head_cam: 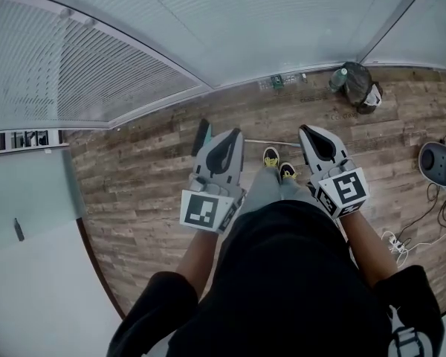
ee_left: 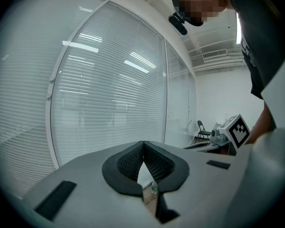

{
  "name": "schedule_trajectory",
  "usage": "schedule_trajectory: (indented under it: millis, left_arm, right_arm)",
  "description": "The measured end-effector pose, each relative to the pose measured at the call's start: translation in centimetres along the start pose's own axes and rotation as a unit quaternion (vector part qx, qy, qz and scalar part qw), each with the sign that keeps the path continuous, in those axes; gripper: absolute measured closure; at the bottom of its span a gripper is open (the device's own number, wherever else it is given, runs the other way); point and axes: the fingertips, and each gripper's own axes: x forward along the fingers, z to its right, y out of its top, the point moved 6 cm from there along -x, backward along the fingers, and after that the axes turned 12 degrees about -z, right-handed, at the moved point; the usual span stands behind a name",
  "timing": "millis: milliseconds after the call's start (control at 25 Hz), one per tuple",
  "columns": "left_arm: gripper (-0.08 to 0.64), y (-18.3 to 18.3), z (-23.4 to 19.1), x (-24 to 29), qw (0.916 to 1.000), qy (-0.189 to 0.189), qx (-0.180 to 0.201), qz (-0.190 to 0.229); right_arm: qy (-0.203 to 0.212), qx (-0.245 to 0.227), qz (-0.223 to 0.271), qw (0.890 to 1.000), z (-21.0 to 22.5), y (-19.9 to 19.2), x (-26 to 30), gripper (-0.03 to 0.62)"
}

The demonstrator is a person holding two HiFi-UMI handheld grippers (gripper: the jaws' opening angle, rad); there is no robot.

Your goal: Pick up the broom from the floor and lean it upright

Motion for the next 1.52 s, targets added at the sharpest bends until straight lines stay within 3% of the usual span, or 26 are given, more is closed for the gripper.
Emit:
schedule_trajectory:
  millis: [560, 840, 1040, 1200, 1360, 1520]
  left_arm:
    - [0.537, 0.2, -10.6, 4.5, 0.9986, -0.037, -0.031, 0.022]
    - [0.537, -3.7, -13.6, 8.6, 0.9981, -0.058, -0.008, -0.017]
    - [0.537, -9.0, -13.2, 13.2, 0.9923, -0.080, 0.033, -0.089]
    - [0.537, -16.0, -13.1, 17.5, 0.9801, -0.090, 0.044, -0.171]
    - [0.537, -24.3, -12.3, 22.0, 0.9590, -0.132, 0.055, -0.245]
    - [0.535, -32.6, -11.2, 26.5, 0.9360, -0.149, 0.092, -0.305]
  right_arm:
    - [-0.027, -0.024, -0.039, 0.999, -0.6, 3.5, 8.6, 0.574]
    - [-0.039, -0.010, -0.078, 0.996, 1.2, 2.5, 11.5, 0.574]
    - [-0.037, 0.016, -0.092, 0.995, 3.5, 0.2, 12.7, 0.574]
    - [-0.049, 0.042, -0.153, 0.986, 7.6, -6.8, 15.9, 0.575]
    - [-0.018, 0.095, -0.183, 0.978, 10.9, -14.6, 19.7, 0.574]
    - [0.000, 0.120, -0.219, 0.968, 14.0, -22.3, 24.0, 0.574]
